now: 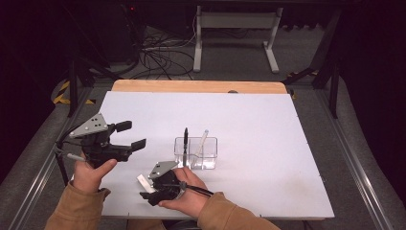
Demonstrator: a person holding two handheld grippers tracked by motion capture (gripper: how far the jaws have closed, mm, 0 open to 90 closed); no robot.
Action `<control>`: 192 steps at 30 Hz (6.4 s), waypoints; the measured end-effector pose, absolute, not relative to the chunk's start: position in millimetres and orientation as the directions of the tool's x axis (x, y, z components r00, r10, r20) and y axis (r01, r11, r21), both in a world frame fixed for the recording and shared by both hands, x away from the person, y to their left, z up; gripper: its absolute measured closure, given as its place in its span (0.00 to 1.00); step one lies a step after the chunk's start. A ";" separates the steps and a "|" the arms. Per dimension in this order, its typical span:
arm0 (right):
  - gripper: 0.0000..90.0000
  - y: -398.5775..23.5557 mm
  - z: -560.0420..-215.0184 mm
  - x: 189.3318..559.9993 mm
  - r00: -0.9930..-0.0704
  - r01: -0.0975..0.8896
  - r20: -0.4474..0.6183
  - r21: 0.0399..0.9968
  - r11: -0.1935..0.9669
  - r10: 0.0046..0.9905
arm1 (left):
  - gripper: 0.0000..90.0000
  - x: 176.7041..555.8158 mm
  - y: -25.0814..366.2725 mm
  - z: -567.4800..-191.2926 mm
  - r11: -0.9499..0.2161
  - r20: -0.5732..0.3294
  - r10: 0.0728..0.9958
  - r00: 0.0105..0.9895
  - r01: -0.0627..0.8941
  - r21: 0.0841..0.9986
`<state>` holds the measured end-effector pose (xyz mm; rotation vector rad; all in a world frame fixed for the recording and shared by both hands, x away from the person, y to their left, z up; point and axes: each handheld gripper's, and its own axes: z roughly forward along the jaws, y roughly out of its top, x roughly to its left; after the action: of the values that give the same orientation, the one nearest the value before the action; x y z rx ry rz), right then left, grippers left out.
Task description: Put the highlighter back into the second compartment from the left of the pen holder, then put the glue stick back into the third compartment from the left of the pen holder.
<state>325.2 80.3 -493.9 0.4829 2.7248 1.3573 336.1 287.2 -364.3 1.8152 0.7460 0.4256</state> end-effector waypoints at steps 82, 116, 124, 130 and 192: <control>0.77 -0.7 -409.4 329.5 -0.888 0.291 0.072 0.853 0.434 0.454 | 0.18 337.5 287.8 -363.5 -0.218 -0.068 0.673 0.736 0.285 0.933; 0.77 -71.0 -350.9 342.8 -0.850 0.368 0.086 0.804 0.467 0.520 | 0.18 338.7 288.0 -362.7 -0.210 -0.073 0.673 0.736 0.285 0.935; 0.77 -86.7 -345.3 350.1 -0.826 0.404 0.100 0.791 0.459 0.555 | 0.18 340.6 288.2 -362.4 -0.213 -0.068 0.672 0.738 0.281 0.936; 0.77 -96.6 -343.5 354.3 -0.811 0.428 0.115 0.786 0.447 0.574 | 0.18 340.1 288.3 -362.2 -0.216 -0.063 0.672 0.738 0.277 0.936; 0.76 -75.2 -350.4 403.5 -0.637 0.752 0.201 0.377 0.541 0.744 | 0.18 334.4 292.5 -361.7 -0.202 -0.073 0.681 0.728 0.284 0.937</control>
<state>403.5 -75.2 -350.4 1.3456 2.7722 0.6913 334.4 292.5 -361.7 1.7880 0.7594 0.4330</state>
